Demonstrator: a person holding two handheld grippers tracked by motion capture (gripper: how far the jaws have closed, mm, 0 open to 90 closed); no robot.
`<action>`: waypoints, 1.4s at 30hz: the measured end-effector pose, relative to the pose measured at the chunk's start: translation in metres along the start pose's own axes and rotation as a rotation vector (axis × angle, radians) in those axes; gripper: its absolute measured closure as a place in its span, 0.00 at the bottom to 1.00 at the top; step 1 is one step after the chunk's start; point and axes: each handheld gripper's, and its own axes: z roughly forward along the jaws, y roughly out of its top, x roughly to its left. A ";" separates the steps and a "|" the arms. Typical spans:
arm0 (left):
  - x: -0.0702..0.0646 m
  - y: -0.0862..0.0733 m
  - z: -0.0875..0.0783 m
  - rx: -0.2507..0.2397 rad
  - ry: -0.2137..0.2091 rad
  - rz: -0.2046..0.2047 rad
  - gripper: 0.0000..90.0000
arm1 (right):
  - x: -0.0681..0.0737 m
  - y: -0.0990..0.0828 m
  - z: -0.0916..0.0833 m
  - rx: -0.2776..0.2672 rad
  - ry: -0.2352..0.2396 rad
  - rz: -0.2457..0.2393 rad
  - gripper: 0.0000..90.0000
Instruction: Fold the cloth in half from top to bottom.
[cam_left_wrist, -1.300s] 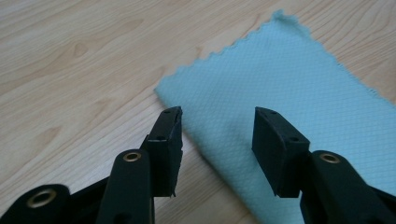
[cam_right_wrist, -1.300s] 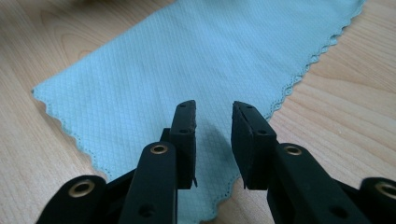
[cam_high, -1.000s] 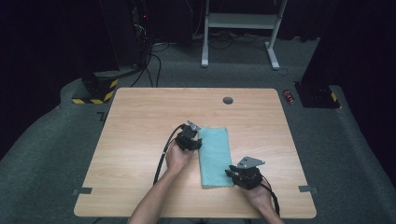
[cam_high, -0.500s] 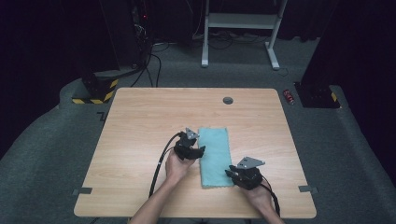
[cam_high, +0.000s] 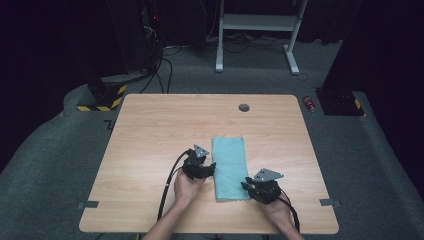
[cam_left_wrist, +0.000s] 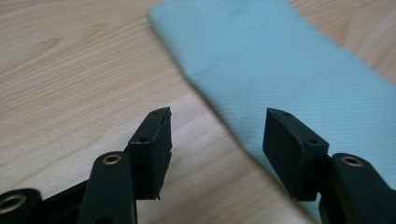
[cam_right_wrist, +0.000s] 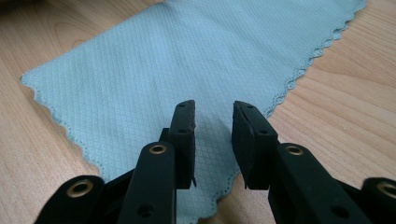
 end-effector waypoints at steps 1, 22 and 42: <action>-0.003 -0.001 -0.003 -0.003 -0.017 -0.008 0.47 | 0.000 0.000 0.000 0.000 0.000 0.002 0.78; -0.039 -0.035 -0.021 0.031 -0.066 0.056 0.41 | -0.004 0.002 -0.011 -0.008 -0.010 0.014 0.72; -0.037 -0.046 -0.033 0.051 -0.040 0.119 0.44 | 0.005 -0.003 -0.005 0.014 0.000 -0.005 0.73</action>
